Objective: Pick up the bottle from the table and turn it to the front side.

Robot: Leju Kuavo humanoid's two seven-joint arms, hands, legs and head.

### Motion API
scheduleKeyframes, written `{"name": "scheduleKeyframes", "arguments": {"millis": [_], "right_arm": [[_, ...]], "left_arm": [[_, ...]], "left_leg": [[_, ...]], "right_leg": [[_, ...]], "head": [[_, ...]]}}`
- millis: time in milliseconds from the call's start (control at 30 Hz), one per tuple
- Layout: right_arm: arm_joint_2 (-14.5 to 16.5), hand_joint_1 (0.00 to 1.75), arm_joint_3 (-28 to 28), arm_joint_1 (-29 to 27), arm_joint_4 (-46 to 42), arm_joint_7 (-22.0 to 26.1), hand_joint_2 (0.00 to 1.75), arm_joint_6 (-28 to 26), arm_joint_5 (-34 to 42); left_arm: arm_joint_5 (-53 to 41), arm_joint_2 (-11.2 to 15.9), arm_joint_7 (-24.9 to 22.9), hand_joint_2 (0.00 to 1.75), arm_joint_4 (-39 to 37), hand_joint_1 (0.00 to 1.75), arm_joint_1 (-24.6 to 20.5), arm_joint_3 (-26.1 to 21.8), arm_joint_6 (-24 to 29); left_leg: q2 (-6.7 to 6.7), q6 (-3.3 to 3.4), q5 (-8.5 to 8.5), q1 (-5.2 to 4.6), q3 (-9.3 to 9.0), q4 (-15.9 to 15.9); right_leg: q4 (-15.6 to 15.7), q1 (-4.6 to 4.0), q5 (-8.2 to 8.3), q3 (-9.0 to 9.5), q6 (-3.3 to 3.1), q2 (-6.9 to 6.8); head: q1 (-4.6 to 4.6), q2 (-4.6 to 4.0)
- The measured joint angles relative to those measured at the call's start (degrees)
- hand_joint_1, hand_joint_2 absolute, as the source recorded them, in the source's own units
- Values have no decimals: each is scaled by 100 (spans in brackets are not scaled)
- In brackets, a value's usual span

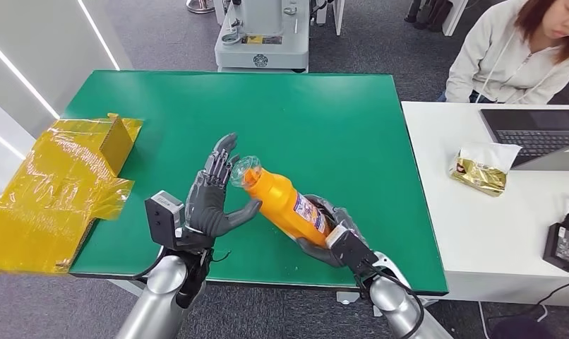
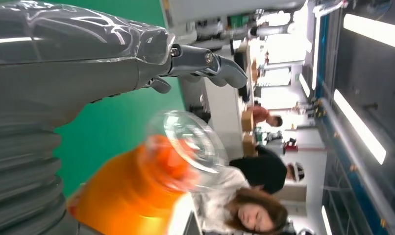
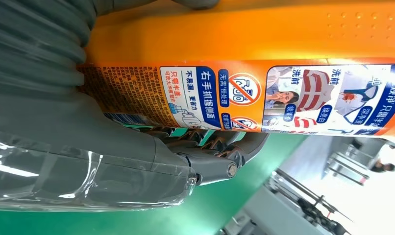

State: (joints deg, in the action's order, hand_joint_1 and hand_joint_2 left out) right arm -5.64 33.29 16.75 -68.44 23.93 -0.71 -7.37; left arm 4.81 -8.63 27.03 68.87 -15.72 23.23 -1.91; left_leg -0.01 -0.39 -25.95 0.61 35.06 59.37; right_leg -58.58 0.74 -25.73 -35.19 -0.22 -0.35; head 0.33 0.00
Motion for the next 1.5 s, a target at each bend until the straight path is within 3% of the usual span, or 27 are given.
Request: {"name": "scheduleKeyframes", "arguments": {"millis": [267,533,1000,1500], "right_arm": [[84,175,-406,-226,-452,149,175,127,-250],[183,175,-525,-225,-447,189,175,210,-210],[443,173,-693,-222,-438,-65,175,157,-55],[620,173,-960,-383,-602,-283,175,138,-193]], "left_arm": [[209,75,-100,175,-575,0,-166,-87,-871],[602,116,-278,175,-1020,0,-555,-87,-1328],[1546,-84,-821,175,-994,0,-1315,208,-1388],[1943,-195,-1030,175,-950,0,-1349,621,-1377]], "left_leg": [[1,0,0,1,-1,1],[0,-1,1,1,0,0],[1,-1,1,1,0,2],[2,-1,1,1,0,1]], "right_leg": [[-1,0,0,-1,0,2],[-2,-1,0,-2,-1,1],[-2,0,2,-2,0,3],[-2,-1,1,-3,0,3]], "head": [[-1,0],[-1,0],[0,0],[0,0]]}}
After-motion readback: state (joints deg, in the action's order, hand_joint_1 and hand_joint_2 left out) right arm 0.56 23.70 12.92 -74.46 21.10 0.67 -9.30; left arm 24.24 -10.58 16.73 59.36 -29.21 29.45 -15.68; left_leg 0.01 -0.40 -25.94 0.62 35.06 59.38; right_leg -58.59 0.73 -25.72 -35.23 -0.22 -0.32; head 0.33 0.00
